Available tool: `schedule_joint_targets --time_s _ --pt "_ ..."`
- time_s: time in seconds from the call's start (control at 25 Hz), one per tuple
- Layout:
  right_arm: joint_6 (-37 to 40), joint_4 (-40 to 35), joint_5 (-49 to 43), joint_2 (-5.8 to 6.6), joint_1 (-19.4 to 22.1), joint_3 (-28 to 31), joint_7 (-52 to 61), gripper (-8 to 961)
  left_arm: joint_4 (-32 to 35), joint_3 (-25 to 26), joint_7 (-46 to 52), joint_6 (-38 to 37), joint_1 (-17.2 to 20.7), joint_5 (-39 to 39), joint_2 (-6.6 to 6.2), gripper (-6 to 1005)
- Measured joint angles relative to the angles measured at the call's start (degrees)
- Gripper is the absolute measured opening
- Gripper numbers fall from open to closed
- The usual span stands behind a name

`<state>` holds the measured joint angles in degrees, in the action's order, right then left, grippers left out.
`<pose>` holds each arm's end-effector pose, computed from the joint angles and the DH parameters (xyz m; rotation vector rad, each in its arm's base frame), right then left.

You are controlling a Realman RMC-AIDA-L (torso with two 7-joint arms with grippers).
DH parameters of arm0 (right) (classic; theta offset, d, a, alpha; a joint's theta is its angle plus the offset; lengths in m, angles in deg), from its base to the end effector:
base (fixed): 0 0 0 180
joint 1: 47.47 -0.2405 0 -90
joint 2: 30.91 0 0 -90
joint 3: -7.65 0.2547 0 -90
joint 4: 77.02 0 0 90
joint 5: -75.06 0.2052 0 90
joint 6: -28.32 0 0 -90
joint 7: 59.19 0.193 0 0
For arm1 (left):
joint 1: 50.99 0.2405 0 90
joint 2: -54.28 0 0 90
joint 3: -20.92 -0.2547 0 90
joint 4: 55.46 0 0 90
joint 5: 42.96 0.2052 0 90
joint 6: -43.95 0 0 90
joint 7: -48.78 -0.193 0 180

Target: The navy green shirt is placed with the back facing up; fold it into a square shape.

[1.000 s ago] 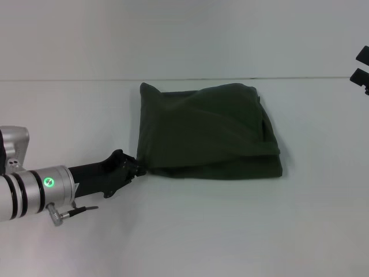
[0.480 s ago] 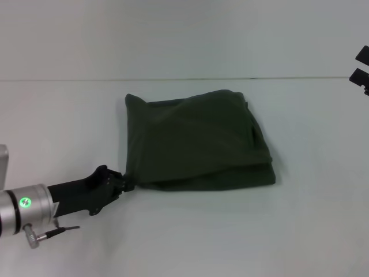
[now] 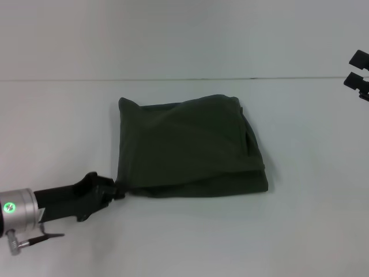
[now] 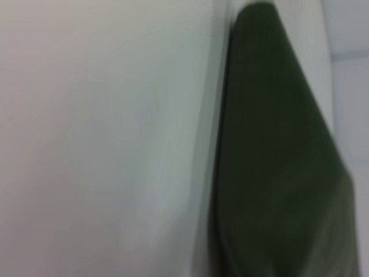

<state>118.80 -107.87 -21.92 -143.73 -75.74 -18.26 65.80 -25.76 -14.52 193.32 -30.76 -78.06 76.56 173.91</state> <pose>0.2567 0.3755 0.0620 -1.9676 1.6639 1.4381 -0.3076 0.3361 -0.0661 -1.7401 -2.3108 -0.7869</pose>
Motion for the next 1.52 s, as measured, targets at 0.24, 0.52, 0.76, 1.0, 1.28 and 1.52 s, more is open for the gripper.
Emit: schedule_joint_targets --time_s 0.24,0.52,0.76,1.0,1.28,1.52 --pt "-0.15 0.33 -0.70 0.72 0.30 -0.08 0.00 764 7.80 7.17 -0.95 -9.50 2.25 6.20 -1.72 146" --pt "-0.39 -0.16 -5.77 1.00 -0.48 -0.59 -0.01 764 6.97 12.98 -6.30 -19.11 -1.22 1.76 -3.31 349" --pt "-0.61 -0.26 -13.41 1.87 -2.81 -1.67 -0.30 764 0.05 13.04 -10.61 -17.71 -7.37 1.72 -3.04 616" --pt "-1.28 -0.25 -13.84 1.28 -3.42 -0.54 -0.73 764 -5.30 13.70 -11.00 -1.45 -13.09 -1.84 1.42 837" --pt "-0.57 -0.26 -13.77 1.05 -3.87 -0.47 -0.76 764 -10.66 8.91 -11.77 14.69 -17.05 -1.20 2.45 931" --pt "0.10 -0.39 -13.75 1.37 -4.07 -1.12 -2.16 764 -3.33 9.55 -14.12 -0.06 -13.40 -3.86 1.09 928"
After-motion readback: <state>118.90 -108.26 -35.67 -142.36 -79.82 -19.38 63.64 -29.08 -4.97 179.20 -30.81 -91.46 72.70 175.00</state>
